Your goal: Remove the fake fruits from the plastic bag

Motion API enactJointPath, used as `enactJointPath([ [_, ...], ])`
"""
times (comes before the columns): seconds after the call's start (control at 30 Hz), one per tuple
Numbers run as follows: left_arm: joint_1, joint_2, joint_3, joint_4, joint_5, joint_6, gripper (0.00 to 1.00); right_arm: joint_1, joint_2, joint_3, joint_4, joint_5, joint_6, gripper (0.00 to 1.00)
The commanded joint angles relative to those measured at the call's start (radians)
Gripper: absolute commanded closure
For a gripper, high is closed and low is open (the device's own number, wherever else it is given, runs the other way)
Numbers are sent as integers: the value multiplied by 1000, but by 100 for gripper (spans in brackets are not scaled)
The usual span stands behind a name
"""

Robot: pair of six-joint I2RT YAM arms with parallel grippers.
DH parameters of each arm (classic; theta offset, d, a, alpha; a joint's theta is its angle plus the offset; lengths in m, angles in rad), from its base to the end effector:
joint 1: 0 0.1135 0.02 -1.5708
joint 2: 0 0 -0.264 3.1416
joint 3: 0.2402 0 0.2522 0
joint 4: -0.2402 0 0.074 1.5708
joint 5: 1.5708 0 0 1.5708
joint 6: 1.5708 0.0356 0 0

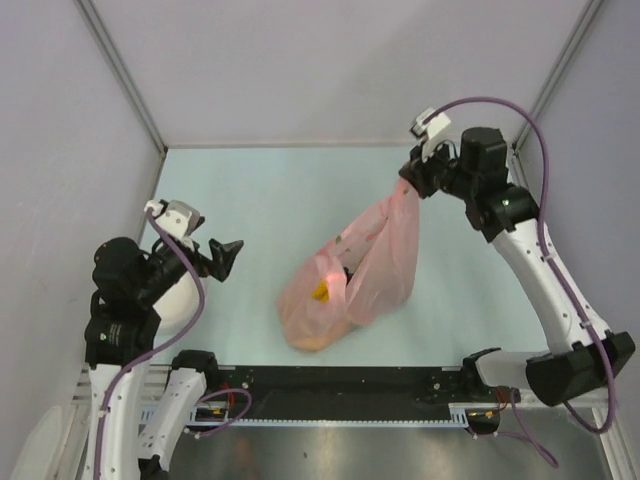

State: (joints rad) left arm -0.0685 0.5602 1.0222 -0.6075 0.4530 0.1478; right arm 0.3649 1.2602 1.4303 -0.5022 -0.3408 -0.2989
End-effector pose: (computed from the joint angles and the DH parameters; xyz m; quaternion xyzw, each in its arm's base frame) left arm 0.0925 -0.0220 0.4013 0.2256 0.7171 -0.1445 0.6434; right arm 0.2501 0.1083 0.4304 -0.3545 0.7266 0.1569 0.5672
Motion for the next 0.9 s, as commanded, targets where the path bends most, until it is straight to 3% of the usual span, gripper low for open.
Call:
enactJointPath([
  [0.0, 4, 128, 136, -43, 223, -46, 0, -157, 94, 165, 209, 2, 138, 100],
  [0.1, -23, 219, 194, -51, 329, -125, 0, -234, 128, 191, 226, -18, 182, 100],
  [0.23, -183, 272, 174, 86, 319, -224, 0, -273, 105, 136, 208, -23, 193, 100],
  [0.4, -325, 417, 254, 164, 340, -292, 0, -288, 12, 24, 205, -6, 205, 100],
  [0.5, -491, 503, 297, 181, 345, -277, 0, -294, -19, -16, 191, 8, 202, 100],
  [0.6, -635, 587, 319, 236, 290, -269, 1, -320, -31, -27, 169, 19, 204, 100],
  [0.73, -803, 682, 332, 323, 40, -191, 0, -388, -41, -37, 162, 17, 236, 100],
  [0.83, -898, 744, 319, 495, -150, -159, 0, -417, -53, -44, 156, 5, 250, 100],
  [0.87, -913, 779, 325, 518, -155, -180, 1, -420, -58, -47, 154, 5, 251, 100],
])
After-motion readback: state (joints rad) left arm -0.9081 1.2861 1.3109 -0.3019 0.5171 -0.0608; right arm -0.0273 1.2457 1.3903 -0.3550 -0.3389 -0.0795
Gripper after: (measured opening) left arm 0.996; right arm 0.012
